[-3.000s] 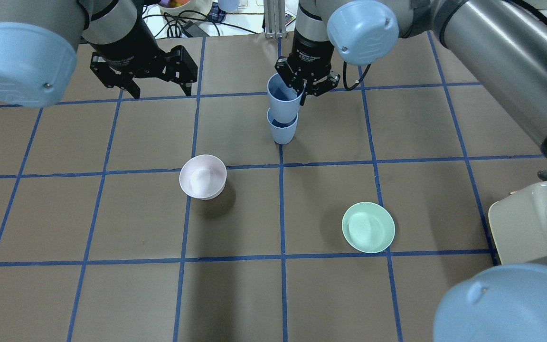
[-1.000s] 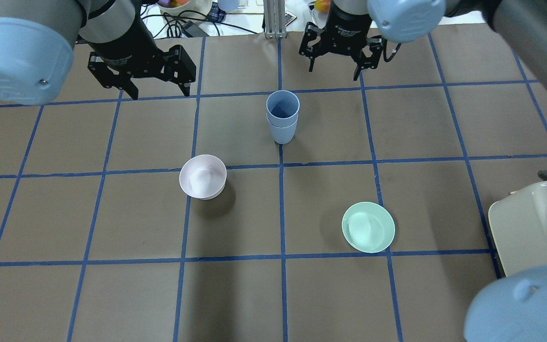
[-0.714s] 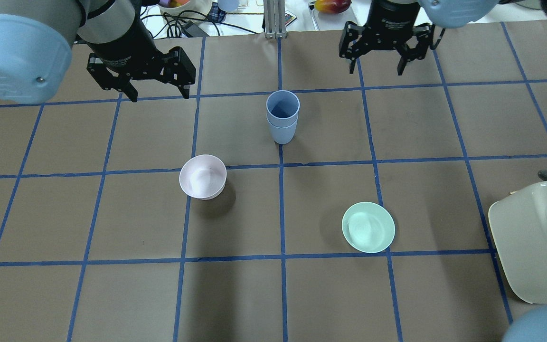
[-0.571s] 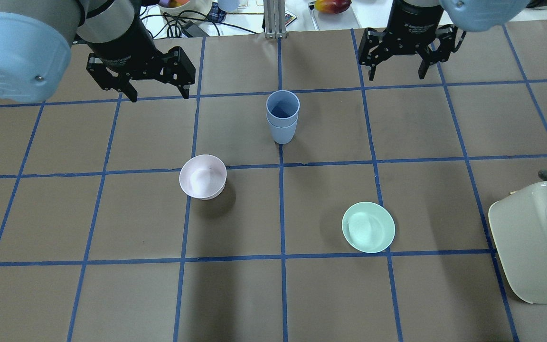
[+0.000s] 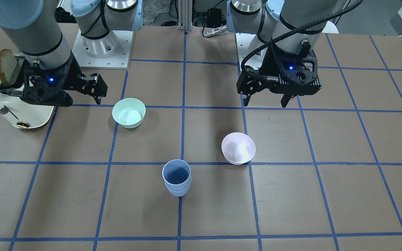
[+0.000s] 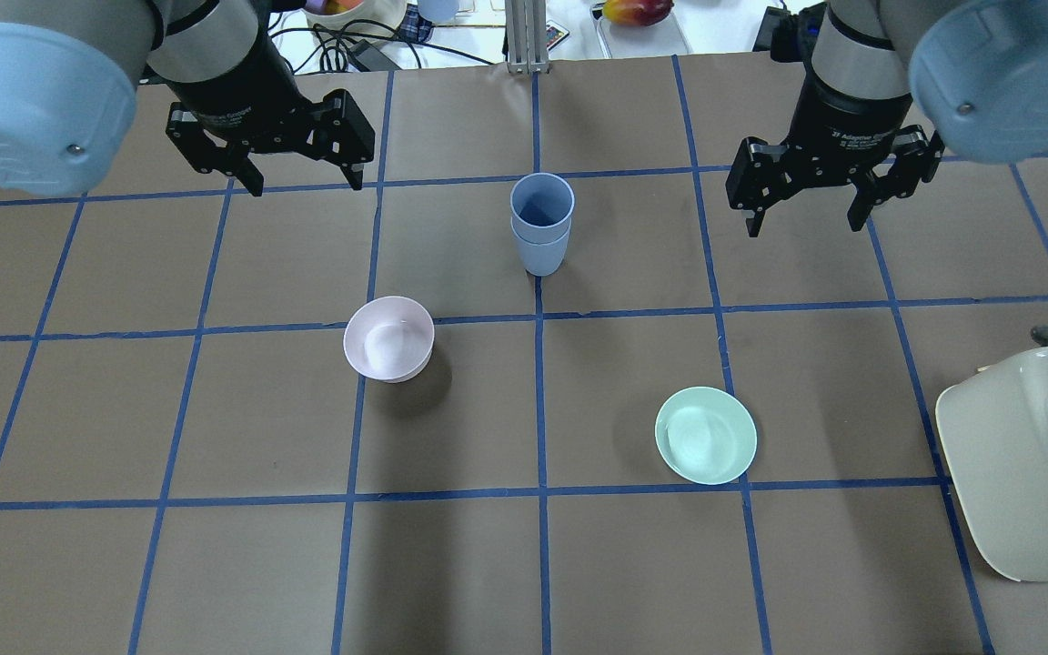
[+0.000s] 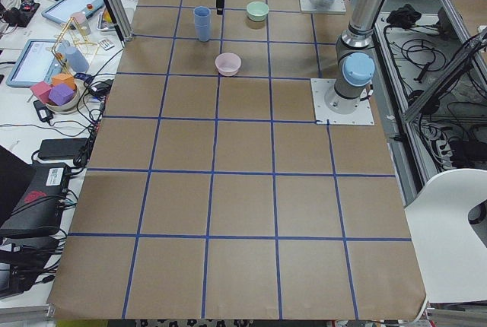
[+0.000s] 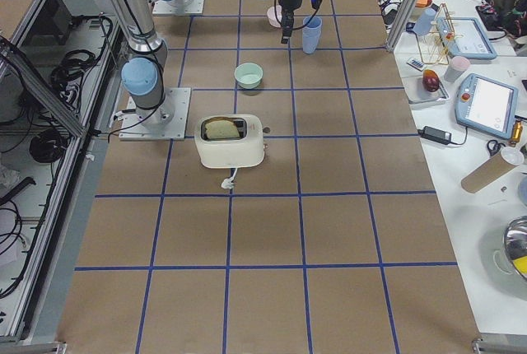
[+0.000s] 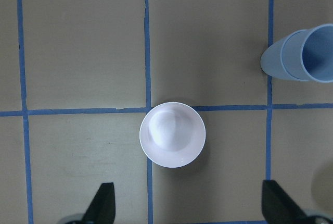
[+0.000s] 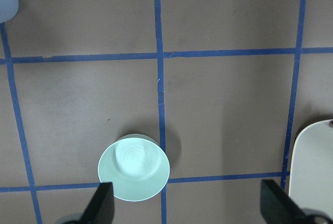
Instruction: Stack blue cups with both arms
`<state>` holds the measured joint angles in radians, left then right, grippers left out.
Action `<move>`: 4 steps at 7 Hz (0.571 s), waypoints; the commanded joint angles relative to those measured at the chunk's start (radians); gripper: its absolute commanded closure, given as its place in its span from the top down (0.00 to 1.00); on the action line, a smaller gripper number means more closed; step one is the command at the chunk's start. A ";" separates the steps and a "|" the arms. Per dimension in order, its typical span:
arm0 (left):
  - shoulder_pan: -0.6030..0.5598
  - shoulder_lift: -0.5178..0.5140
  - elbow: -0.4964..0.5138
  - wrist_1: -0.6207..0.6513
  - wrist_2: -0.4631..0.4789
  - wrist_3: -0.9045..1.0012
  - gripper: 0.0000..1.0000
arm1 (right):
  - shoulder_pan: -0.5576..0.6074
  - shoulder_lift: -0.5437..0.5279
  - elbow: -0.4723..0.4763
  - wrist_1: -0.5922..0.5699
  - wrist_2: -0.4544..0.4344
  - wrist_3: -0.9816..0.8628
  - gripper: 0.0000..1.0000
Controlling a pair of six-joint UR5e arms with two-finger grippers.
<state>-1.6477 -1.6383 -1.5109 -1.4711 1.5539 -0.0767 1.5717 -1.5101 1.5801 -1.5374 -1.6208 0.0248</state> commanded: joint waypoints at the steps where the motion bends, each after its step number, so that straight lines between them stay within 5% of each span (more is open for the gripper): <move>1: -0.001 0.000 0.000 0.000 0.000 0.000 1.00 | -0.005 -0.022 -0.002 0.029 0.054 0.000 1.00; 4: -0.003 -0.008 0.001 0.000 0.003 -0.003 1.00 | -0.047 -0.021 -0.067 0.074 0.055 -0.002 1.00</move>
<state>-1.6492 -1.6405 -1.5107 -1.4711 1.5551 -0.0775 1.5441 -1.5307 1.5384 -1.4746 -1.5719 0.0235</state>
